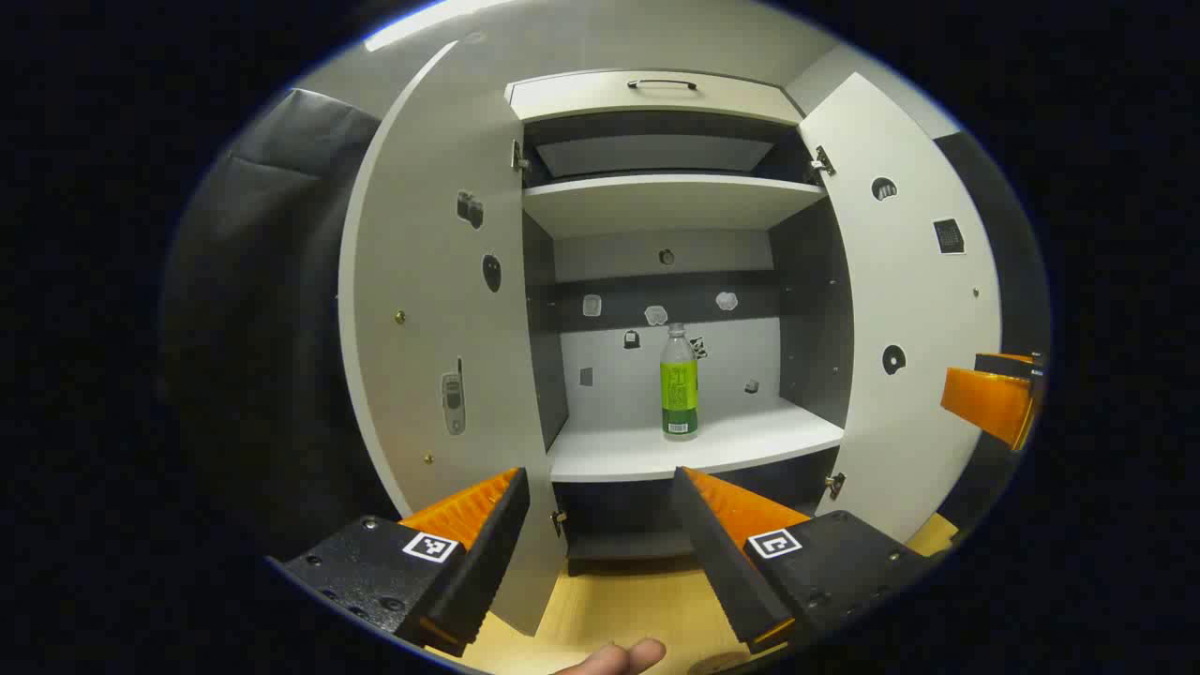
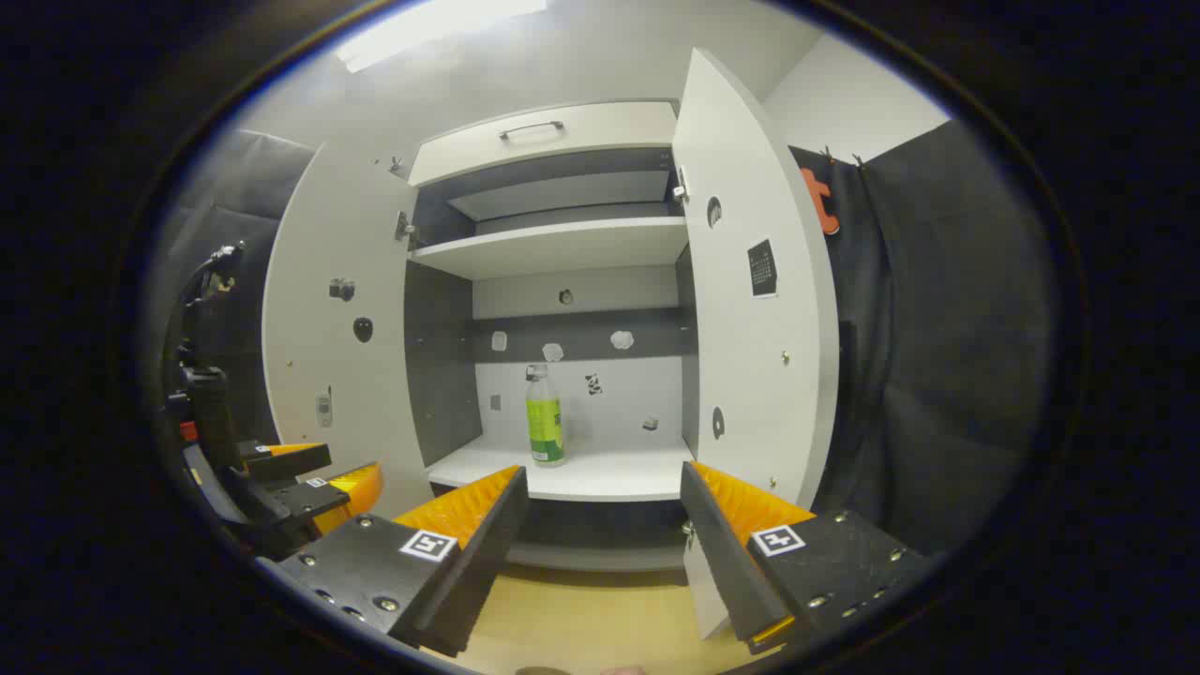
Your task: Grasp the bottle in the cabinet with the left hand and place it on the coaster, then close the right door with the right hand and the left door with the left hand.
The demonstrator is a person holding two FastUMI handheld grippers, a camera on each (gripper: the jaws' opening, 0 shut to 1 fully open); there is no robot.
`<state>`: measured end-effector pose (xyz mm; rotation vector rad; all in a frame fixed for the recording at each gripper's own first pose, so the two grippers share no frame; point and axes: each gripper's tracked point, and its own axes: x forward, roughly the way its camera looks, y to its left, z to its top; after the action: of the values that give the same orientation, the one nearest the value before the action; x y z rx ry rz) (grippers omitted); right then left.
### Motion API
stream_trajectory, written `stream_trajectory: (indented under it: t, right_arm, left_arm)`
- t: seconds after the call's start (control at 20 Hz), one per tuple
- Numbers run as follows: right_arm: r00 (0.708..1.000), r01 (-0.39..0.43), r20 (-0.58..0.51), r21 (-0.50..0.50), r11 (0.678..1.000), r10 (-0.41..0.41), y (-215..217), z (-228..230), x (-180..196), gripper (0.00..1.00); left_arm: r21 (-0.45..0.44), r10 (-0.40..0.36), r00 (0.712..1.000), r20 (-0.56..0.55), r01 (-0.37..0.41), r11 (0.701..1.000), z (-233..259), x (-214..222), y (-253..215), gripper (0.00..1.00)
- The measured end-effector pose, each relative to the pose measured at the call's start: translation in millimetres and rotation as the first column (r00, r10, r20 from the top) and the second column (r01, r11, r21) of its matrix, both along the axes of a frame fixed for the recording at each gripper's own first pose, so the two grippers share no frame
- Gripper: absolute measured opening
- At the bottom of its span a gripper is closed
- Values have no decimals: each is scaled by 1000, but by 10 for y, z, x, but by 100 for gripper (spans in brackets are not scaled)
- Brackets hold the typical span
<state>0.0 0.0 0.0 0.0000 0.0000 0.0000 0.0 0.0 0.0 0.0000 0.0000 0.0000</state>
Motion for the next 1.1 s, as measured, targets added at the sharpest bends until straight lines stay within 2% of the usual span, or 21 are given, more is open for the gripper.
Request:
stream_trajectory:
  t: [0.35,0.7,1.0,1.1]
  right_arm:
    - [1000,2,8,7,1000,-2,-51,26,74,98]
    - [1000,-10,25,13,1000,9,3,83,165,98]
    - [998,-11,55,-17,1000,12,34,197,203,98]
    - [998,7,56,-31,1000,-5,-7,211,220,98]
  left_arm:
    - [-30,-17,1000,1,17,999,130,45,-58,96]
    - [-3,-6,1000,2,6,1000,230,54,20,96]
    - [0,-31,1000,-2,31,1000,231,298,-17,96]
    - [-17,-68,997,-22,68,998,168,442,-135,96]
